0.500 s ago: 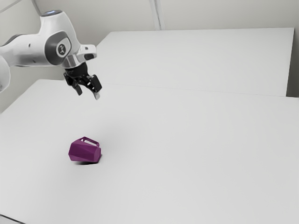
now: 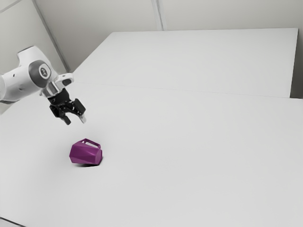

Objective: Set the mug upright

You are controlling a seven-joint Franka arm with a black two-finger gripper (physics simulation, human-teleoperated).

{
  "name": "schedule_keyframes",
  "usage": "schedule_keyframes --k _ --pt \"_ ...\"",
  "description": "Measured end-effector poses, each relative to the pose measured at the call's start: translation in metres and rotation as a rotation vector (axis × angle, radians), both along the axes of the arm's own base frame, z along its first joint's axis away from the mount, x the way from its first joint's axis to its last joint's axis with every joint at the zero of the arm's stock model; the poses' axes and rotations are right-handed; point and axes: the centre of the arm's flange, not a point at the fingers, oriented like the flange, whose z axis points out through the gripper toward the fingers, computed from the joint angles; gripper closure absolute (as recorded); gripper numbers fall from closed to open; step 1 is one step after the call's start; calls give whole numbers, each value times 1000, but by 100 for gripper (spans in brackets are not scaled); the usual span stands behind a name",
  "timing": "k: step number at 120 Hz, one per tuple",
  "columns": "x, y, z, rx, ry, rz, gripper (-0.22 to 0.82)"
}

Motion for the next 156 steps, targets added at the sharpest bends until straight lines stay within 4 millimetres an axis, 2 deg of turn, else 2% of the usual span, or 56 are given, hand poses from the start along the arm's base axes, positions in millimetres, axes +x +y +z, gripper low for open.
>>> schedule_keyframes --k 25,70,127,140,156 --pt "-10 34 -38 -164 19 34 0" --pt "-56 51 -94 -414 56 100 0" --pt "-70 45 -104 -543 41 108 2" --pt "-69 42 -103 -571 31 111 7" --pt "-67 36 -103 -593 24 112 21"
